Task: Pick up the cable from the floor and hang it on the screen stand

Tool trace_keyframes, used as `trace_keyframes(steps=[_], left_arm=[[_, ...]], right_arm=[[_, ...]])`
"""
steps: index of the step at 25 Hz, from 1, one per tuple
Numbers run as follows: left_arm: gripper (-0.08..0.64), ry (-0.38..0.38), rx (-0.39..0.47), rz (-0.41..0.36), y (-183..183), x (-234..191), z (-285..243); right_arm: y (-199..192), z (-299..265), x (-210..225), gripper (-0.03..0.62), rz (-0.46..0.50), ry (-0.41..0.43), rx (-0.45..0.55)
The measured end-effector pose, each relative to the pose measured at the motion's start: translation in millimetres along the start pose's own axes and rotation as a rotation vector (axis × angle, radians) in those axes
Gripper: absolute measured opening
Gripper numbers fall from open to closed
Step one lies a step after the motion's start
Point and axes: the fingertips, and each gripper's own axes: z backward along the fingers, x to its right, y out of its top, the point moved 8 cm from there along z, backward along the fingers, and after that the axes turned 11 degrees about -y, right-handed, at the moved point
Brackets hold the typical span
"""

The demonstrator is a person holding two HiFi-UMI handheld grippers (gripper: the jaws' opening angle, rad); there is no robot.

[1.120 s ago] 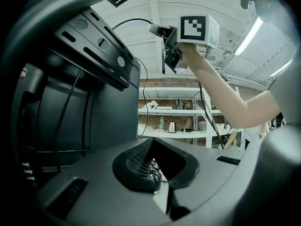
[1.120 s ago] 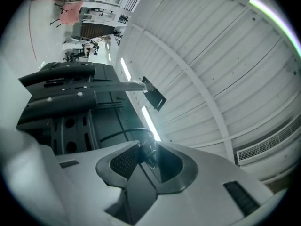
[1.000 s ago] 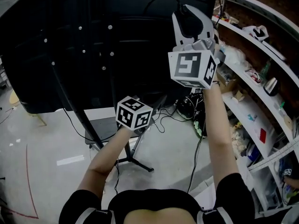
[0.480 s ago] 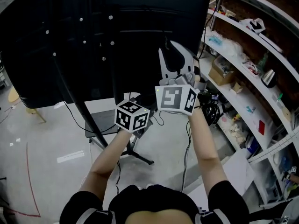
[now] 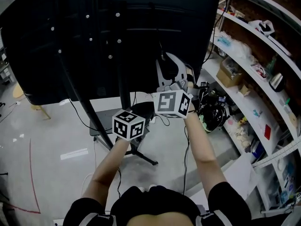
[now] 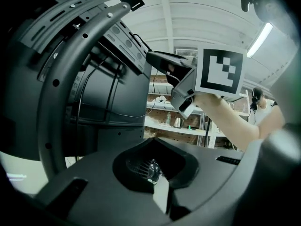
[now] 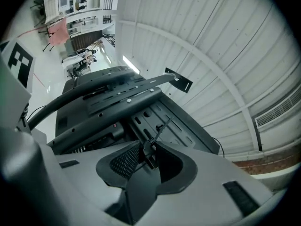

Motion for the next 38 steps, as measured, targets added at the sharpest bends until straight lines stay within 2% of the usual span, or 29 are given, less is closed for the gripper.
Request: trace_keyframes(steps=[4, 10, 19, 28, 31, 34, 38], left_arm=[[0.006, 0.019, -0.001, 0.015, -5, -4, 5], [0.006, 0.035, -0.006, 0.007, -5, -2, 10], [0.006, 0.047, -0.01, 0.004, -6, 0, 11], [0.008, 0.061, -0.029, 0.005, -15, 5, 10], [0.008, 0.064, -0.033, -0.002, -18, 8, 13], [0.008, 0.07, -0.013, 0.001, -25, 13, 13], [0.008, 0.092, 0.027, -0.013, -33, 23, 18]], right_arm=[[-10, -4, -15, 0.121, 0.002, 0.032, -0.014], [-12, 0, -15, 0.114, -0.062, 0.014, 0.01], [-14, 20, -20, 0.115, -0.009, -0.021, 0.038], [-22, 47, -17, 0.115, -0.022, -0.025, 0.035], [-27, 66, -14, 0.115, -0.079, -0.025, 0.015], [-36, 88, -13, 0.115, -0.167, 0.026, -0.016], [-55, 117, -22, 0.115, -0.375, 0.086, -0.097]])
